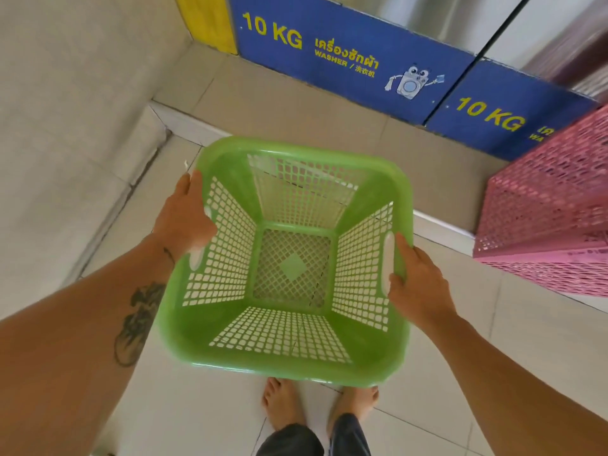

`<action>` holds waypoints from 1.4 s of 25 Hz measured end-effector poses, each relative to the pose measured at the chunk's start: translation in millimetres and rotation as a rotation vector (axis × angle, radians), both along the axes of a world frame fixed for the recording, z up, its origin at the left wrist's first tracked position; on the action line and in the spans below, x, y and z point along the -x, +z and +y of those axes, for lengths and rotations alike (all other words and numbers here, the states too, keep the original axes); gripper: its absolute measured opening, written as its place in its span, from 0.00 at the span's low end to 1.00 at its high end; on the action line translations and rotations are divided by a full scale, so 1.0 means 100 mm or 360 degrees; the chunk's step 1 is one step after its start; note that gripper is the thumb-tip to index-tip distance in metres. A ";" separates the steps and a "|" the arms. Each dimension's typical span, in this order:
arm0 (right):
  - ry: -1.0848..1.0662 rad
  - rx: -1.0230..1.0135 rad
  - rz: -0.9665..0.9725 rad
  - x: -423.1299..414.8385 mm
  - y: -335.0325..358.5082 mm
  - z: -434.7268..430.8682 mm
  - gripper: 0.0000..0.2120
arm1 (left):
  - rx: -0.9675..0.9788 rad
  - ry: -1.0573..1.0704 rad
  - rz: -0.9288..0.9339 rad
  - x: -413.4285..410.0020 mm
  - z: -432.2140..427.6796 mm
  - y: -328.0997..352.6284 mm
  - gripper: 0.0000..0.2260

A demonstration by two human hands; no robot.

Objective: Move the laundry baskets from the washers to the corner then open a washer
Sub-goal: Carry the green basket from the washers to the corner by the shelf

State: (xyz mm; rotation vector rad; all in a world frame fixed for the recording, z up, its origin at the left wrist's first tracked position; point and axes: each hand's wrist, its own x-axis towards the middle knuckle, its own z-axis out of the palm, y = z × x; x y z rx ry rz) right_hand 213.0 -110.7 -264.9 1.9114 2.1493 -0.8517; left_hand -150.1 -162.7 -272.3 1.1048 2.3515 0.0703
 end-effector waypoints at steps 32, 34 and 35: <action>-0.0109 -0.0319 0.0312 -5.32 2.20 2.37 0.29 | -0.0627 0.0216 0.0014 -6.35 1.97 1.67 0.35; -0.0152 -0.0291 0.0186 -5.42 1.95 2.54 0.29 | -0.0532 0.0407 0.0026 -6.43 1.92 1.46 0.39; -0.0157 -0.0286 0.0102 -5.47 1.80 2.59 0.30 | -0.0488 0.0545 -0.0048 -6.48 1.91 1.36 0.40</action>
